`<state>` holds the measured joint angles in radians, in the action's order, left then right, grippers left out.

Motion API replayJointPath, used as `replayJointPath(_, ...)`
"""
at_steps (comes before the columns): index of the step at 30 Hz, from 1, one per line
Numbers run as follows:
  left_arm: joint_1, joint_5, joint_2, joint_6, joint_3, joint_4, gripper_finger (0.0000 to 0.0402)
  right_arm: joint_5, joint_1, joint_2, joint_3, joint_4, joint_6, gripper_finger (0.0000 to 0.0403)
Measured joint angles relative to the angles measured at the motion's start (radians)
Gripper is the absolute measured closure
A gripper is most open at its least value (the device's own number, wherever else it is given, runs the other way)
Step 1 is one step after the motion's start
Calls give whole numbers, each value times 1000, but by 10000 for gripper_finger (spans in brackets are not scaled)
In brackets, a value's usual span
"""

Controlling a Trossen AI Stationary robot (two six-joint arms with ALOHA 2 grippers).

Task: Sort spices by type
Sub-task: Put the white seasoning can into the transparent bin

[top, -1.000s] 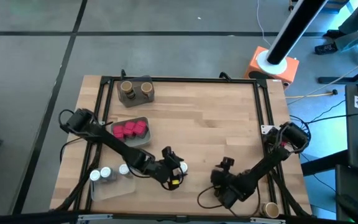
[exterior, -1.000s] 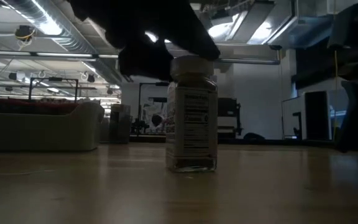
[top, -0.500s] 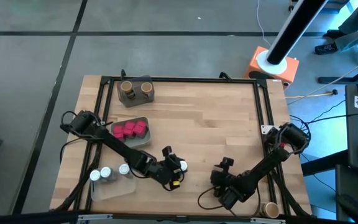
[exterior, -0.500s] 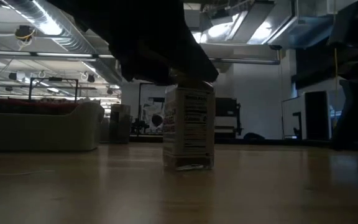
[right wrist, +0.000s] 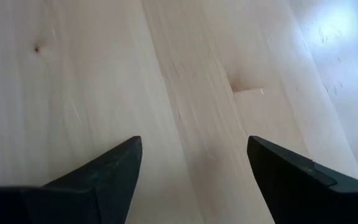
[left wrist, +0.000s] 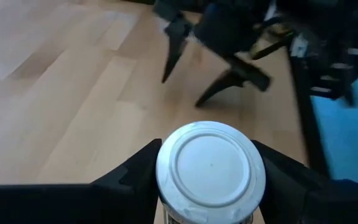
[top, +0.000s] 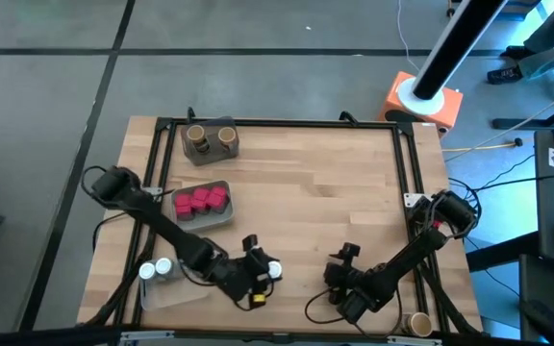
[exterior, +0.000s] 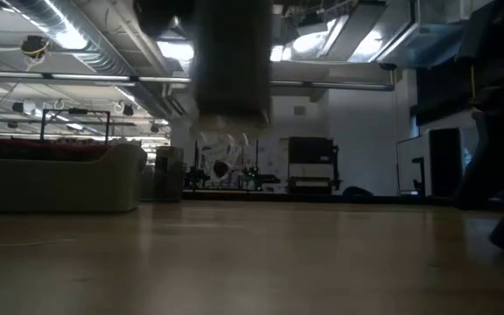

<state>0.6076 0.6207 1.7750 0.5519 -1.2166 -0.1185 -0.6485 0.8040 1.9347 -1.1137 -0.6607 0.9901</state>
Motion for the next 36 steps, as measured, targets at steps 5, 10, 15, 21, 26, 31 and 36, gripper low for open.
replayJointPath(5, 77, -13, -77, 54, -68, -209, 209, -13, 0, 0, 0, 23, 0, 109)
replayJointPath(10, 164, -16, -155, 125, -121, -387, 209, -15, 0, 0, 0, 43, 0, 109)
replayJointPath(15, 252, -14, -222, 237, -124, -495, 207, -16, -4, 0, 0, 82, 0, 109)
replayJointPath(21, 361, -6, -236, 356, -124, -618, 209, -15, -23, 0, 0, 100, -3, 109)
replayJointPath(26, 438, 24, -236, 522, -123, -757, 207, -15, -40, 0, 0, 119, -31, 109)
replayJointPath(31, 521, 133, -236, 652, -106, -893, 209, -6, -54, 0, 0, 121, -39, 109)
replayJointPath(36, 572, 213, -236, 751, -38, -918, 206, 17, -76, 0, 0, 122, -50, 109)
